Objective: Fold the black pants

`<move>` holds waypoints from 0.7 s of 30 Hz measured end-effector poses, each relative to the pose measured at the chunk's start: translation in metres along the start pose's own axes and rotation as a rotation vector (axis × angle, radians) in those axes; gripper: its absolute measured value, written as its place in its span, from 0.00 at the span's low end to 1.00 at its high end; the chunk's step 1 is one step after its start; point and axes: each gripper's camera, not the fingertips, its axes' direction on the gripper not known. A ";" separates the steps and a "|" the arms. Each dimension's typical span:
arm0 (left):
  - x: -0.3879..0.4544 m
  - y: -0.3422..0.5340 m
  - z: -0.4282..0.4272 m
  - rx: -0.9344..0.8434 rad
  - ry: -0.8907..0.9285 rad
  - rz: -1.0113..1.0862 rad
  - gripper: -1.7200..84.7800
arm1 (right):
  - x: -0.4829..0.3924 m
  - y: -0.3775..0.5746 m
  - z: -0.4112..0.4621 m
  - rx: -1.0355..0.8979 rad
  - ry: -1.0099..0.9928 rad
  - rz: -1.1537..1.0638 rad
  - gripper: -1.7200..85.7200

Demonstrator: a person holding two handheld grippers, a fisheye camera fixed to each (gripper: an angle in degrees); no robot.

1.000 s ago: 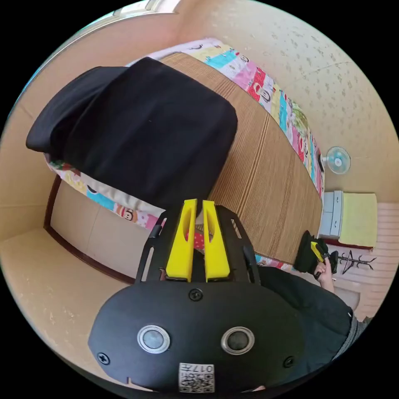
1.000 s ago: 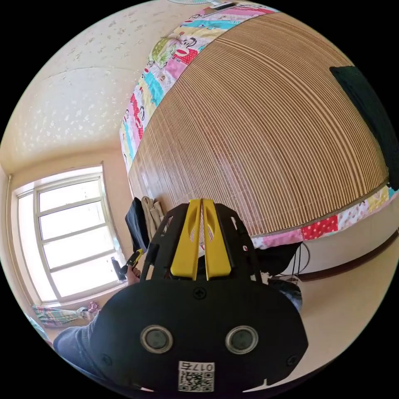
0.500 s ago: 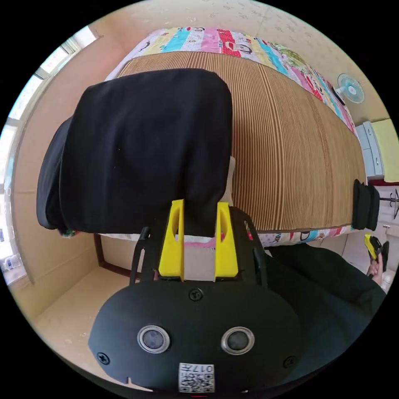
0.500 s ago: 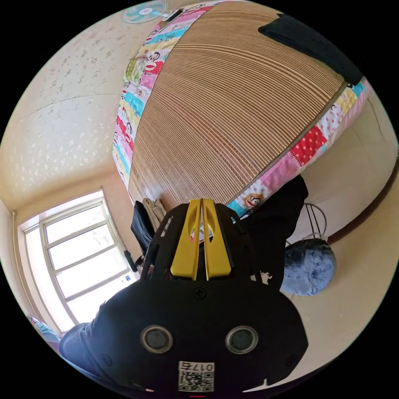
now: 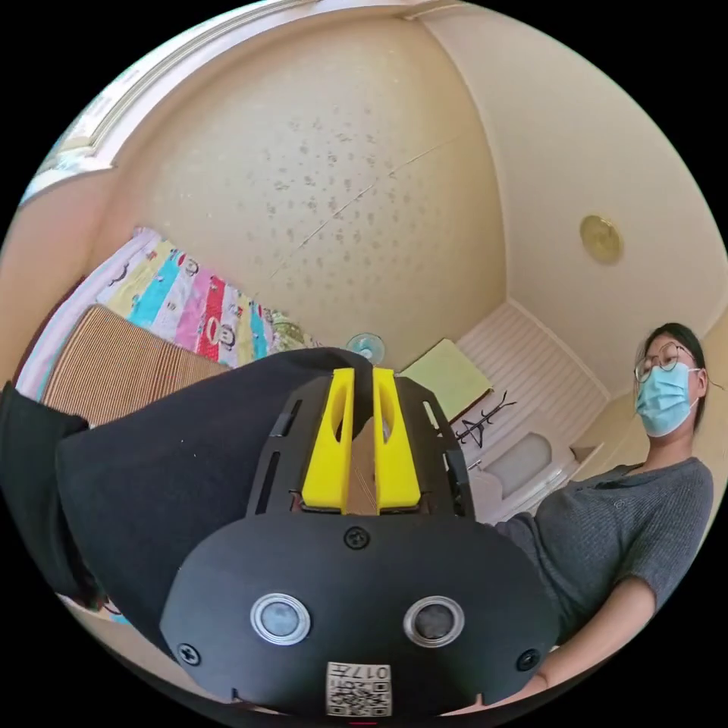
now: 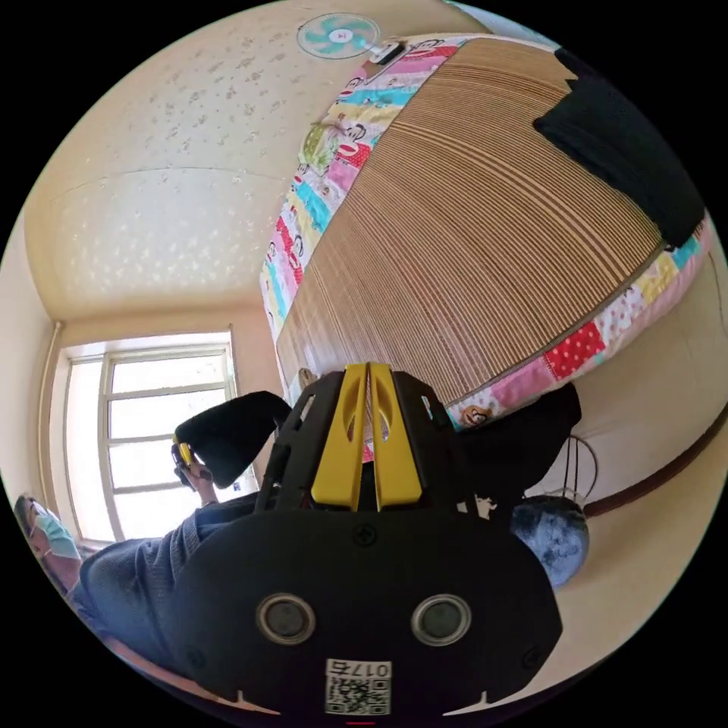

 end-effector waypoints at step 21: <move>0.240 0.058 0.183 -0.315 1.088 0.413 0.08 | -0.074 -0.188 0.156 -0.349 -1.274 0.010 0.11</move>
